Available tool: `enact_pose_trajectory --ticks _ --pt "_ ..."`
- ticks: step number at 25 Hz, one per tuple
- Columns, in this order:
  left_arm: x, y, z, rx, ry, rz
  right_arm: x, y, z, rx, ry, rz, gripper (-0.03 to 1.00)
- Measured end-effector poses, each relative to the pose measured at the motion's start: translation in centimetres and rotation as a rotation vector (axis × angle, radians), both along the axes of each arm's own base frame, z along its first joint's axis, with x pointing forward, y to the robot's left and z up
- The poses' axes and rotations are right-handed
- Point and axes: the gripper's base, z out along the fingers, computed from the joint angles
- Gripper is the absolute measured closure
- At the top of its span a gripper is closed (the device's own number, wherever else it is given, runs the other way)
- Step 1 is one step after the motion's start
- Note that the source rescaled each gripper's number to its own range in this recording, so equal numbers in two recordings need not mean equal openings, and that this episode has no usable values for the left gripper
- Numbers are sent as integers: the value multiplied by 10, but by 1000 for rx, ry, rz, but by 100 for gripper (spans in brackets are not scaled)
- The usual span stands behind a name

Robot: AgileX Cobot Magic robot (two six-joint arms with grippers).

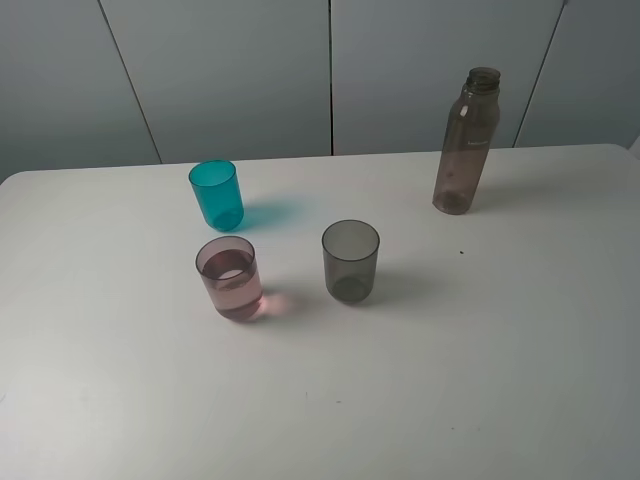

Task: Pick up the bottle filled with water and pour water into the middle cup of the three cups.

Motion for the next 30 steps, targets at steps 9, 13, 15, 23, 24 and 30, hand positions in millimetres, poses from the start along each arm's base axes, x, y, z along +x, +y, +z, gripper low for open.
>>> enact_pose_trajectory --ticks 9,13,15,23,24,30 --pt "0 0 0 0 0 0 0 0 0 4 1 -2 -3" --pt "0 0 0 0 0 0 0 0 0 4 1 -2 -3" --pt "0 0 0 0 0 0 0 0 0 4 1 -2 -3" --pt "0 0 0 0 0 0 0 0 0 6 1 -3 -3" --pt "0 0 0 -3 0 1 0 0 0 6 1 -3 -3" --pt "0 0 0 -3 0 2 0 0 0 7 1 -4 -3"
